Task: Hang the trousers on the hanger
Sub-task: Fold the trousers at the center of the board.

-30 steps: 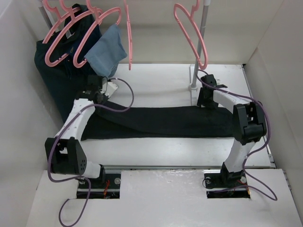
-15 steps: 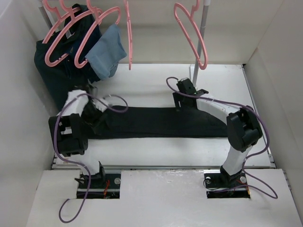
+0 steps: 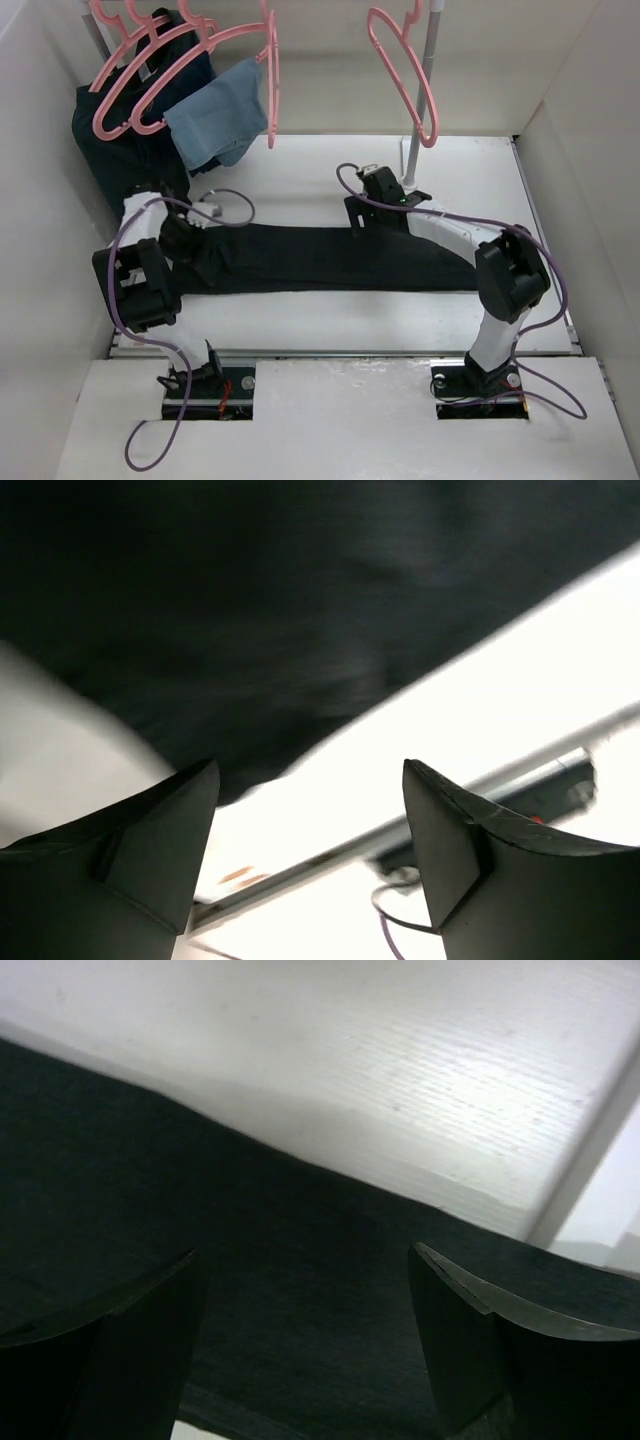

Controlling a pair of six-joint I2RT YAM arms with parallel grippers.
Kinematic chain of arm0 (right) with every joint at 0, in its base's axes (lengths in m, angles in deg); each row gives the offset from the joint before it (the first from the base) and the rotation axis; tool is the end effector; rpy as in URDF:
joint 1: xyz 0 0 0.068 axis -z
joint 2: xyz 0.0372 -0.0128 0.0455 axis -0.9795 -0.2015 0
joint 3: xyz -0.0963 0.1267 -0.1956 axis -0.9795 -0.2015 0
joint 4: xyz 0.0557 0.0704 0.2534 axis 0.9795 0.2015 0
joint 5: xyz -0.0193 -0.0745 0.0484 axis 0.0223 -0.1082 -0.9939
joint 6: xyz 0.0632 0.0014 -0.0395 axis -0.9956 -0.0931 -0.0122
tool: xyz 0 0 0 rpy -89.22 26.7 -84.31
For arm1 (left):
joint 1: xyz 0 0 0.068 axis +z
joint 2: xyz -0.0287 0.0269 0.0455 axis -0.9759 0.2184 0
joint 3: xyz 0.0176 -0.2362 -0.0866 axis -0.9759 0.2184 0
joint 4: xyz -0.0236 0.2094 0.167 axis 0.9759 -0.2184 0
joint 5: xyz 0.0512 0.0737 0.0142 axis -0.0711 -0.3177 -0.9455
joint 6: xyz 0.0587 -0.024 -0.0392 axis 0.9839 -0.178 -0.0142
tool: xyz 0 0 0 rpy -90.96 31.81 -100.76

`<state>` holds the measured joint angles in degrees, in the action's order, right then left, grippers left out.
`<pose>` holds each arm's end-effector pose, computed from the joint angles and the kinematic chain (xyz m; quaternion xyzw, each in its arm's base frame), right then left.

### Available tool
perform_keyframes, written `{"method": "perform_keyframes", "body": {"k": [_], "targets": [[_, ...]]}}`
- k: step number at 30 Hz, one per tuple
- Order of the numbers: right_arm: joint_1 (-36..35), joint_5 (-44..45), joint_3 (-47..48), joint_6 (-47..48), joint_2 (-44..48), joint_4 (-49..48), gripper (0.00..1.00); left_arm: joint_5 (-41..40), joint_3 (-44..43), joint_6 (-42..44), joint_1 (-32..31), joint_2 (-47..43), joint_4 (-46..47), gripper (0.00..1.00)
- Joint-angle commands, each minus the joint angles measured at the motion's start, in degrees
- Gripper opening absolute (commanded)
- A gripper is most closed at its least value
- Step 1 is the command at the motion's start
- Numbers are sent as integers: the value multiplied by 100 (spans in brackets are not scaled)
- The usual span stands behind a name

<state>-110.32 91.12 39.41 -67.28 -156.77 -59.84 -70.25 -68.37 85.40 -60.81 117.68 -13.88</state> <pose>0.3536 0.2108 0.1786 -0.1556 0.9285 0.0624 0.3314 0.3151 0.0744 0.1798 0.2620 0.9510 -0.0927 0.1354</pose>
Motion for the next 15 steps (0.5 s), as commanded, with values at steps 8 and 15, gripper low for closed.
{"method": "perform_keyframes", "body": {"k": [8, 15], "targets": [[636, -252, -204, -1027, -304, 384, 74, -1065, 1255, -823, -999, -906, 1537, 74], [646, 248, -547, -1897, -190, 824, 71, -1611, 1791, -770, -1122, -835, 1776, 68]]}}
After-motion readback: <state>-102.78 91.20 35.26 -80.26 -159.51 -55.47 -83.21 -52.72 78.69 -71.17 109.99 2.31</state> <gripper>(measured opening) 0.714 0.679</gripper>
